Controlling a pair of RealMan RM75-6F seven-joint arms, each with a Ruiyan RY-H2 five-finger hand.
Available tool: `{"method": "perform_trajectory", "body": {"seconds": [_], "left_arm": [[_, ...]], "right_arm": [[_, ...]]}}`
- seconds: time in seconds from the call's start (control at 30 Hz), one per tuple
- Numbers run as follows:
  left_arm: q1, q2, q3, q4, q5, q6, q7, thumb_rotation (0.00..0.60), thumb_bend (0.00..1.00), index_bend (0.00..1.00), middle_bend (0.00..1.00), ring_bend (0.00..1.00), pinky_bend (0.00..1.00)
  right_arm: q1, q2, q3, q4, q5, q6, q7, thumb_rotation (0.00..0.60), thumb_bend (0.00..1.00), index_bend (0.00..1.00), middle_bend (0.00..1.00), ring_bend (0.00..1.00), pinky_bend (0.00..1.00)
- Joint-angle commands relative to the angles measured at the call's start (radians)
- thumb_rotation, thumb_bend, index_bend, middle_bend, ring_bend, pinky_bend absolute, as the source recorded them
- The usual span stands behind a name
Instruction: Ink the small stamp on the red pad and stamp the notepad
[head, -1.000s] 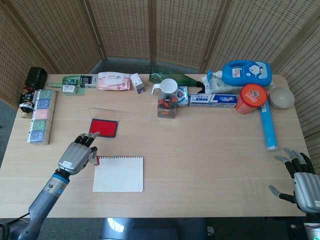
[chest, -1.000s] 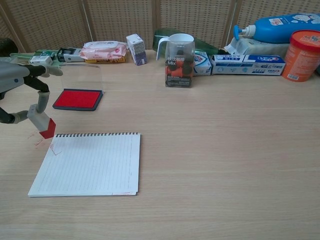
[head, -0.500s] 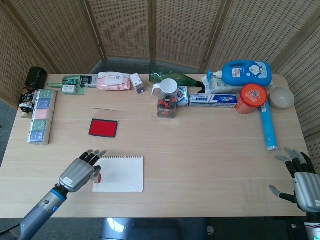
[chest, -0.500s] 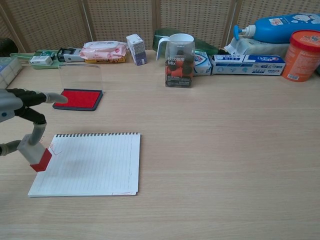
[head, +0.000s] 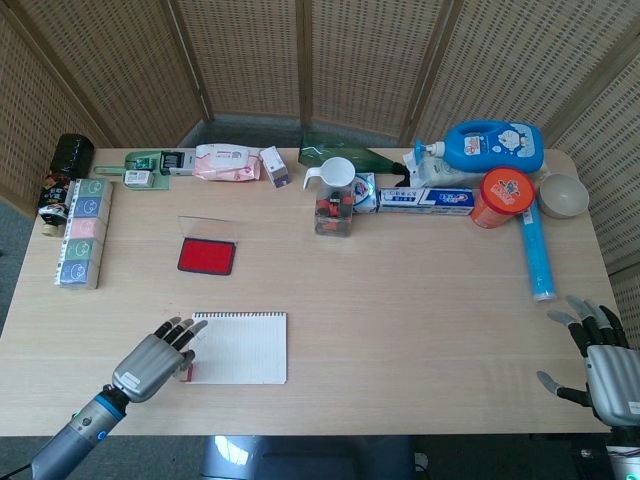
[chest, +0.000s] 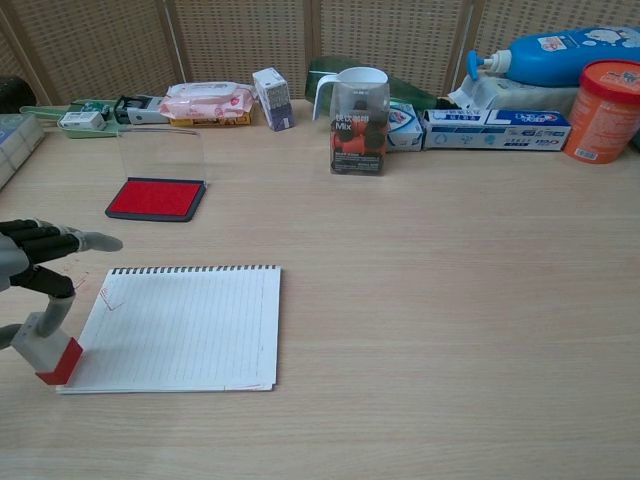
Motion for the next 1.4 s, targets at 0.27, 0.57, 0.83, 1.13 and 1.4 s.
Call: {"method": "perform_trajectory", "body": {"seconds": [0.27, 0.57, 0.83, 1.13, 1.4], "left_arm": [[0.003, -0.029, -0.014, 0.004, 0.009, -0.024, 0.063, 0.600, 0.41, 0.60, 0.00, 0.09, 0.11], [0.007, -0.044, -0.020, 0.005, -0.005, -0.052, 0.124, 0.600, 0.42, 0.61, 0.00, 0.09, 0.11], [0.015, -0.062, -0.028, 0.027, -0.019, -0.058, 0.135, 0.600, 0.42, 0.68, 0.00, 0.09, 0.11], [0.022, -0.070, -0.029, 0.048, -0.026, -0.061, 0.115, 0.600, 0.42, 0.69, 0.00, 0.09, 0.11], [0.023, -0.085, -0.031, 0.066, -0.025, -0.067, 0.103, 0.600, 0.42, 0.70, 0.00, 0.09, 0.11]], "right_arm": [[-0.001, 0.002, 0.001, 0.000, 0.001, 0.002, 0.005, 0.600, 0.07, 0.21, 0.10, 0.04, 0.00], [-0.001, 0.005, 0.001, -0.001, -0.002, 0.003, 0.011, 0.600, 0.07, 0.21, 0.10, 0.04, 0.00], [0.000, 0.003, 0.001, 0.001, -0.001, 0.001, 0.009, 0.600, 0.07, 0.21, 0.10, 0.04, 0.00], [0.000, 0.002, -0.001, 0.001, -0.004, 0.001, 0.008, 0.600, 0.07, 0.21, 0.10, 0.04, 0.00], [0.000, 0.002, 0.000, 0.001, -0.003, 0.003, 0.008, 0.600, 0.07, 0.21, 0.10, 0.04, 0.00]]}}
